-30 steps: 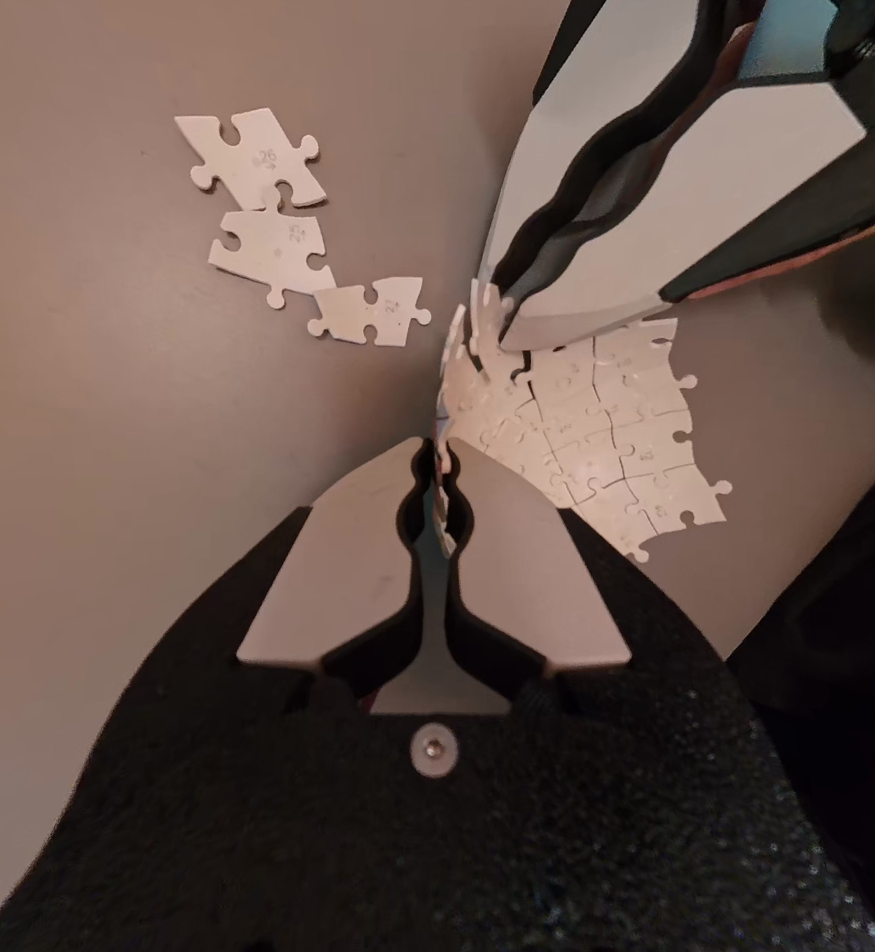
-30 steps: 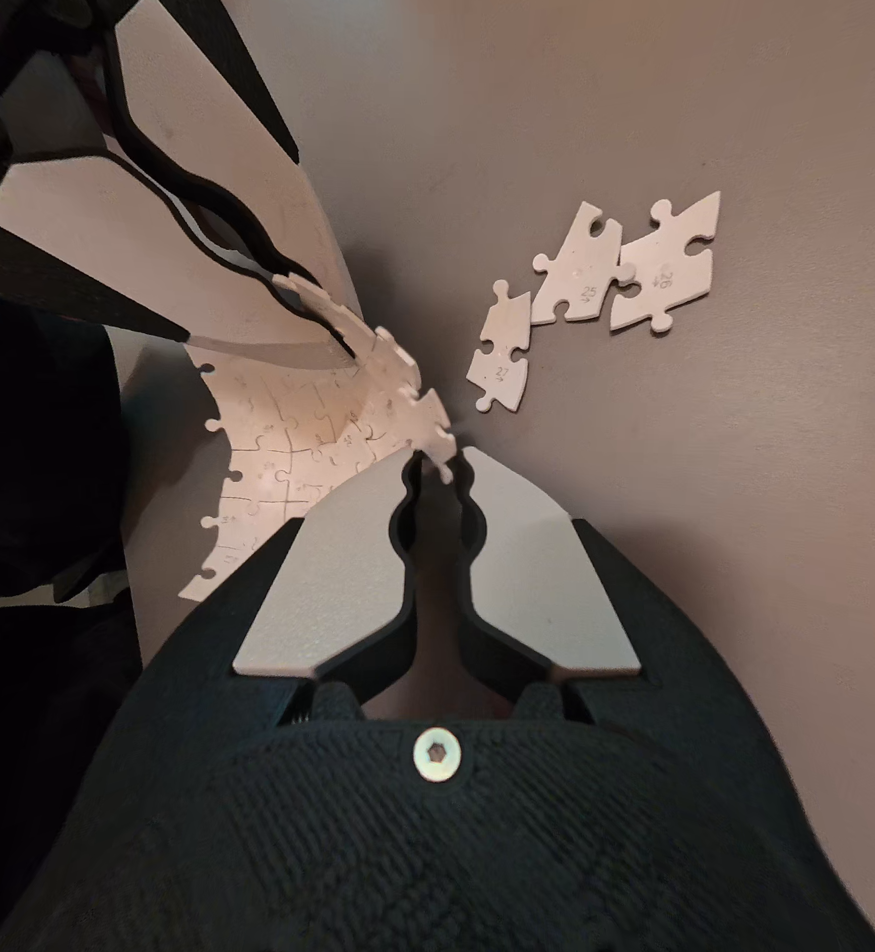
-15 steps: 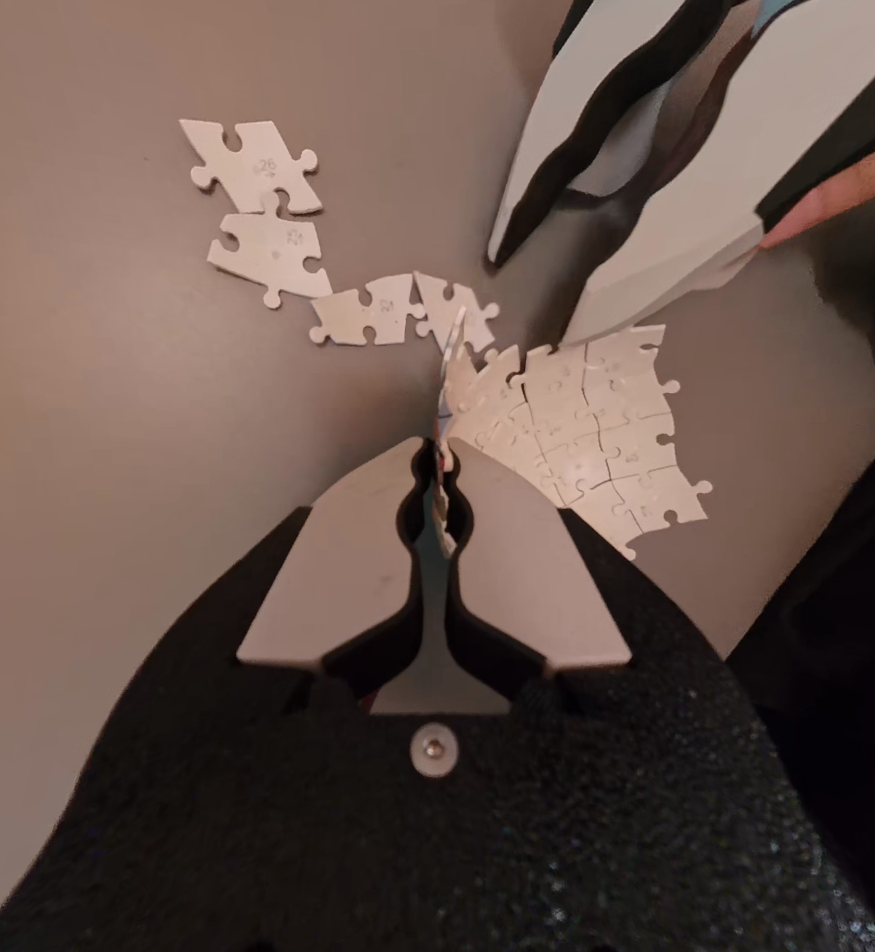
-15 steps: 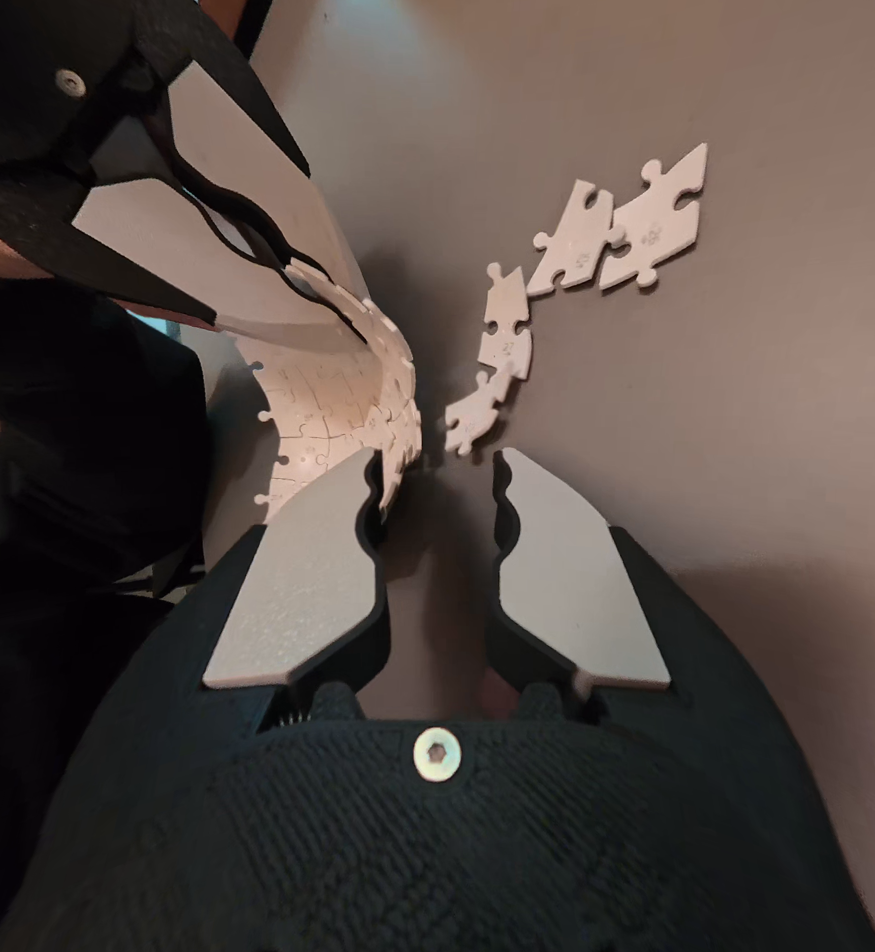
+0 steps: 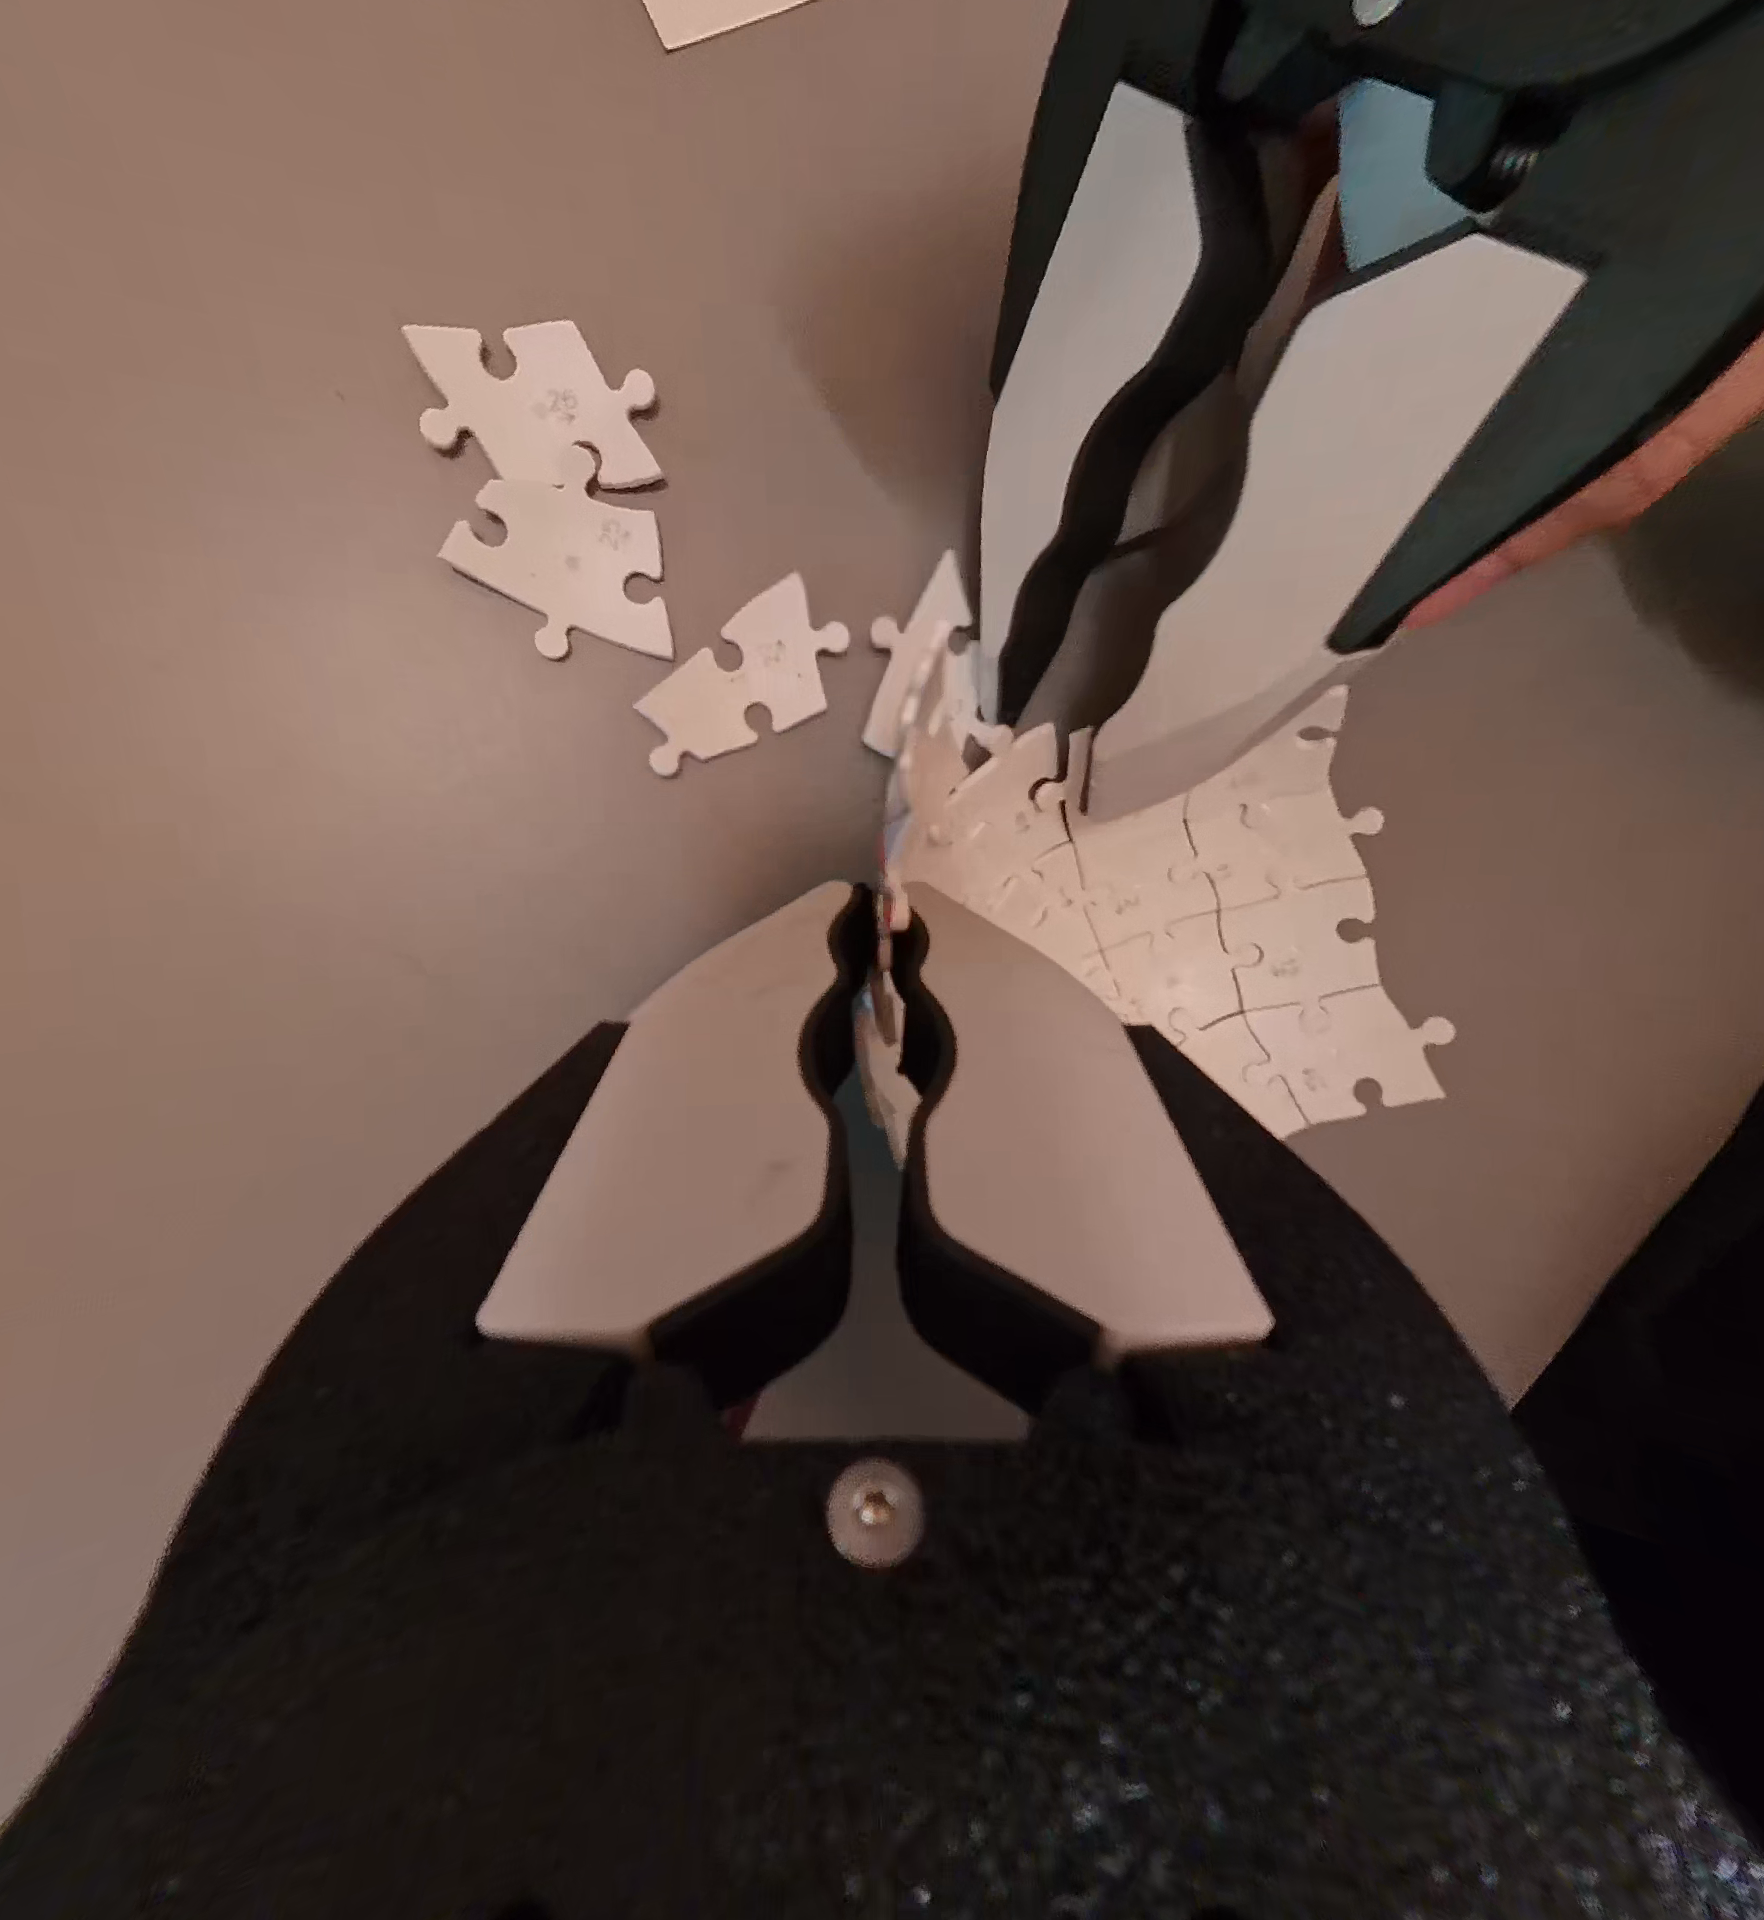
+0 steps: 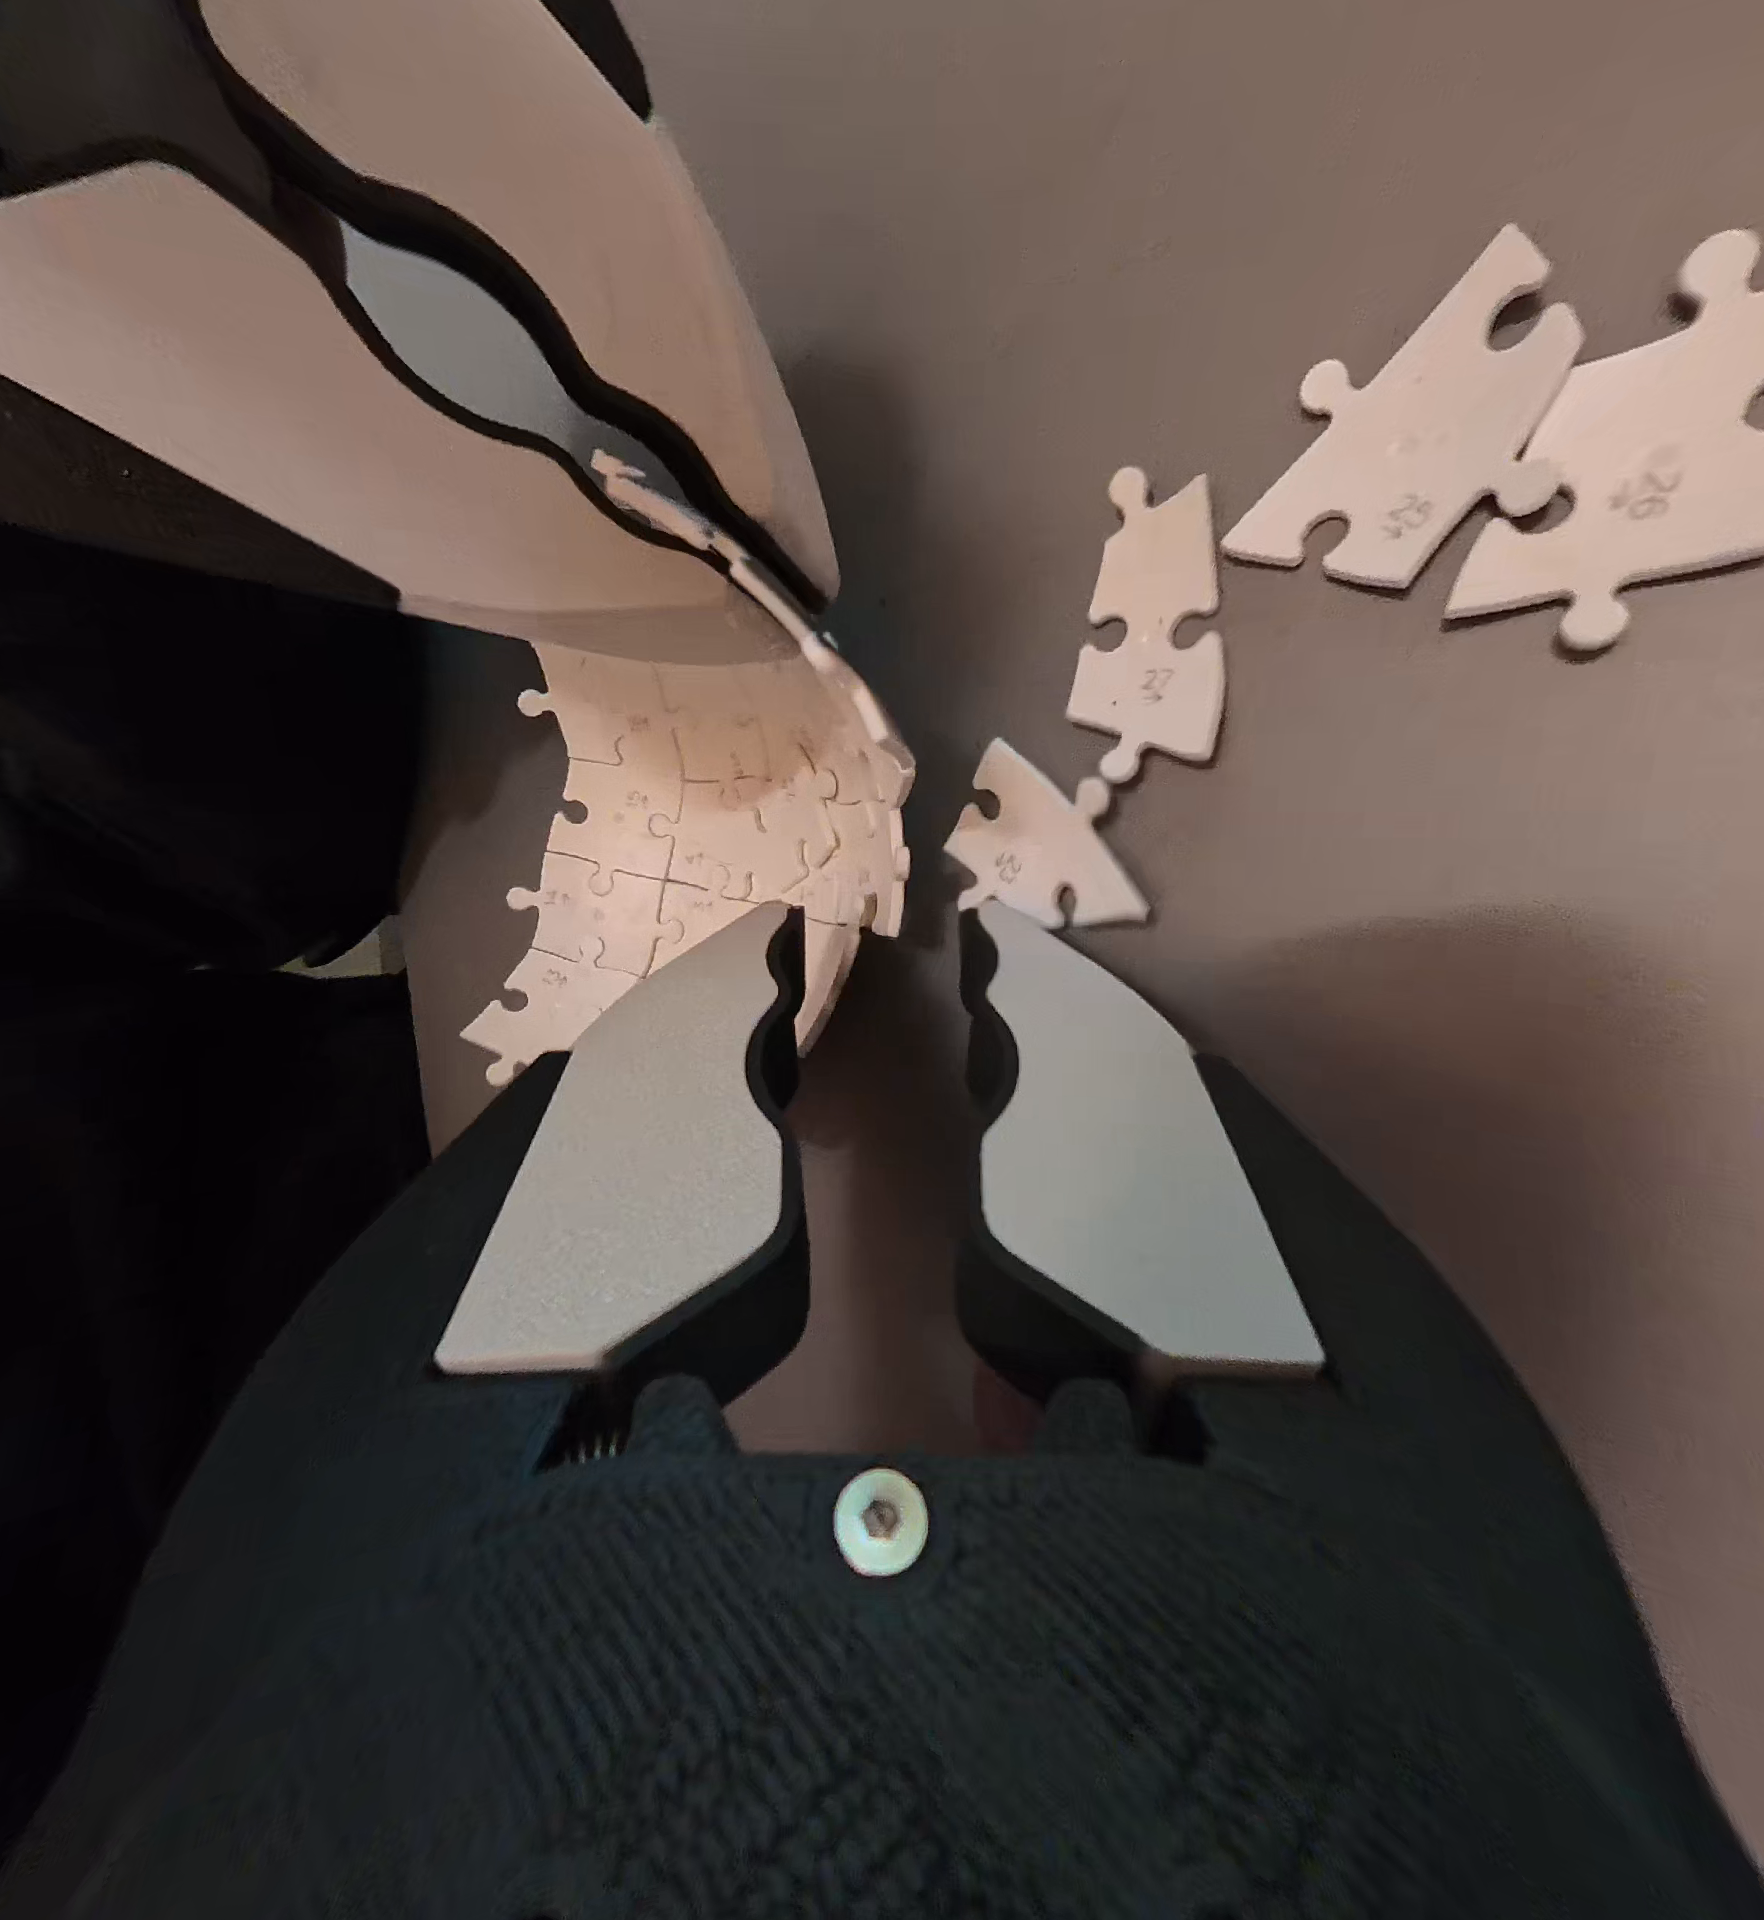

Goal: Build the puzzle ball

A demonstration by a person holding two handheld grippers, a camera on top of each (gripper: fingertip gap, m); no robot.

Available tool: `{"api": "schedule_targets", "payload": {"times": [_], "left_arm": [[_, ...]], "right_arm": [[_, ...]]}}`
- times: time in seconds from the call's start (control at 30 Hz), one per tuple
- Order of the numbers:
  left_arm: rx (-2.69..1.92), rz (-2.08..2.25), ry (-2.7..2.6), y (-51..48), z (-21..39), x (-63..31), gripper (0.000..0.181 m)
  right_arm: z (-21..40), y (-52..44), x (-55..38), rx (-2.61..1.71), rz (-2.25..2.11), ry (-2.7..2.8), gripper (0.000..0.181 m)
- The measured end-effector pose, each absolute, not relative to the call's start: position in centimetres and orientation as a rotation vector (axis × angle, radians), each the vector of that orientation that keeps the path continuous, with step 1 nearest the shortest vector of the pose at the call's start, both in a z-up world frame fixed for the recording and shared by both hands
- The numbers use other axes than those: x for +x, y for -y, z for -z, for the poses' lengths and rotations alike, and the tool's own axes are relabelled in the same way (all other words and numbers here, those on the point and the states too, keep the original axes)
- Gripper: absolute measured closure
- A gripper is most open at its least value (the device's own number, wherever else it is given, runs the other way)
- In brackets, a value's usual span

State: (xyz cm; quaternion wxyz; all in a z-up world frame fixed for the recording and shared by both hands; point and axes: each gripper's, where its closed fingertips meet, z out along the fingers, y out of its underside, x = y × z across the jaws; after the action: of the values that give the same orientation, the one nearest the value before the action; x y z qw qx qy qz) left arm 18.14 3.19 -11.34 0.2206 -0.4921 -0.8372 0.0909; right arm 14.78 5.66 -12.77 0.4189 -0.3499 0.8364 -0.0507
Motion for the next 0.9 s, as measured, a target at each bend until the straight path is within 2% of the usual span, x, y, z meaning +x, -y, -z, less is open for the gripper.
{"api": "schedule_targets", "payload": {"times": [0.27, 0.5, 0.73, 0.9], "left_arm": [[-1.34, -0.257, 2.293, -3.1, 11.2, 18.1, 0.179], [-1.331, -0.253, 2.282, -3.2, 11.2, 18.2, 0.179], [-1.311, -0.269, 2.254, -3.1, 10.8, 18.3, 0.179], [-1.272, -0.304, 2.206, -2.9, 9.9, 18.5, 0.179]], "right_arm": [[13.0, -5.8, 14.8, -0.931, 0.031, -2.086, 0.168], [12.9, -5.9, 14.9, -0.955, -0.017, -2.053, 0.161], [12.7, -5.3, 14.8, -0.979, -0.02, -2.038, 0.169], [12.7, -4.9, 14.5, -1.016, -0.002, -2.071, 0.157]]}}
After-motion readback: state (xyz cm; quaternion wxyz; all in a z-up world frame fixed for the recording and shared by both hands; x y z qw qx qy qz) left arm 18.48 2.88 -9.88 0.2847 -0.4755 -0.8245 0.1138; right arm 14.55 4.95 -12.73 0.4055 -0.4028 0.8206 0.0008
